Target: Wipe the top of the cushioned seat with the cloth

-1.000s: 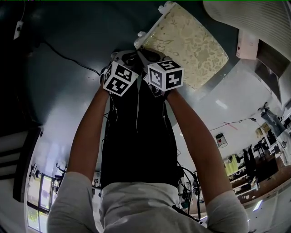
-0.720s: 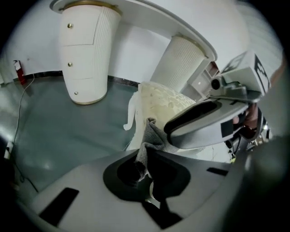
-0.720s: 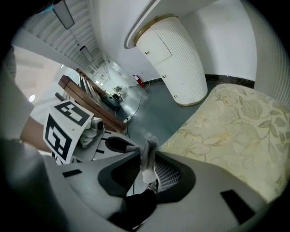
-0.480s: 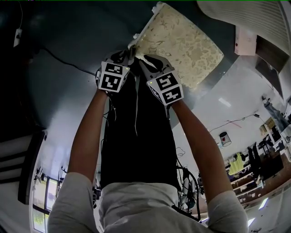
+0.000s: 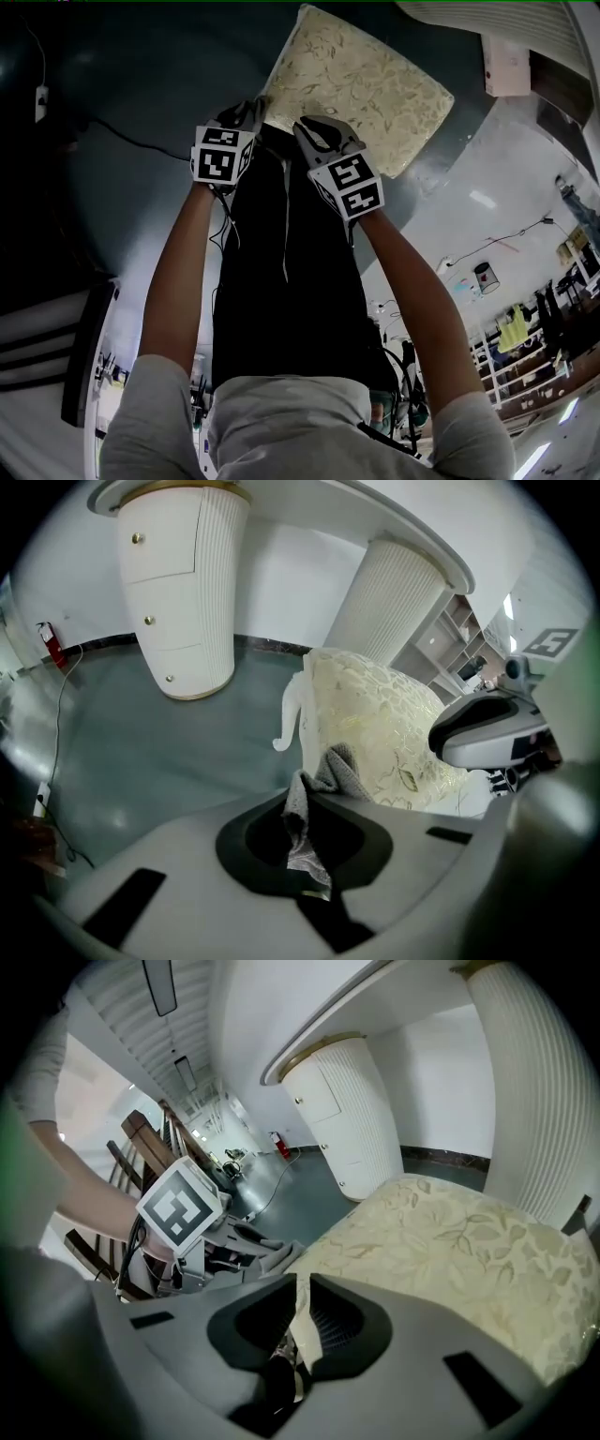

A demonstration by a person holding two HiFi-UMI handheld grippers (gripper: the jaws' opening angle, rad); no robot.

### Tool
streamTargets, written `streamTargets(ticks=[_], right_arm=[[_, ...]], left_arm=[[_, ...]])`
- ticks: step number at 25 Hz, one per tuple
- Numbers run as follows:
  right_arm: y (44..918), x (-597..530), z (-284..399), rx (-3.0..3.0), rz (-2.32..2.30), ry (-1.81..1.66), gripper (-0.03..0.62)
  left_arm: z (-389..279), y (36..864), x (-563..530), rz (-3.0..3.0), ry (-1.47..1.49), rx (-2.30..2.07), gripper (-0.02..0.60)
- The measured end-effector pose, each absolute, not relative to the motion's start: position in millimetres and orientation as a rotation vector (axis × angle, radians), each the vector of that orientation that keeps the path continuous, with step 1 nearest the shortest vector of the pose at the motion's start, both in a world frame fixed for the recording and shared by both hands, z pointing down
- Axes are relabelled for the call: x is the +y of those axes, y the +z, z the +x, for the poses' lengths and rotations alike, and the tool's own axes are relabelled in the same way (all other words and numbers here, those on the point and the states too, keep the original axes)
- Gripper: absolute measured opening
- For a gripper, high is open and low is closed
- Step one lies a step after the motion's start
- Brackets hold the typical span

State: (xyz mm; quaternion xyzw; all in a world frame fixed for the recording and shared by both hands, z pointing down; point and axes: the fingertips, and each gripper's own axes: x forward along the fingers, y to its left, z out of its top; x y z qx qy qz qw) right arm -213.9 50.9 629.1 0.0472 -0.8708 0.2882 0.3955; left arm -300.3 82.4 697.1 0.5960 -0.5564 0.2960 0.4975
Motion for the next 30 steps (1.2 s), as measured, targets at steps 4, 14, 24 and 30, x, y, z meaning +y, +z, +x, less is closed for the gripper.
streamTargets(ticks=[4, 14, 24, 30], right_arm=[[626.2, 40.9, -208.6, -2.219, 0.148, 0.751, 0.052], [617.3, 23.4, -188.8, -2.229, 0.147, 0.783, 0.046], [605.3, -17.5, -186.5, -2.262, 0.172, 0.772, 0.040], [608.7, -38.0, -178.7, -2.259, 0.258, 0.802, 0.038]], left_arm=[[-301.1, 696.1, 75.9, 1.417, 0.719, -1.355, 0.023], [-305.3, 693.0, 60.0, 1.336, 0.713, -1.378, 0.023], [-300.6, 679.9, 18.2, 1.337, 0.699, -1.407, 0.023], [-303.3, 686.8, -7.5, 1.396, 0.720, -1.393, 0.022]])
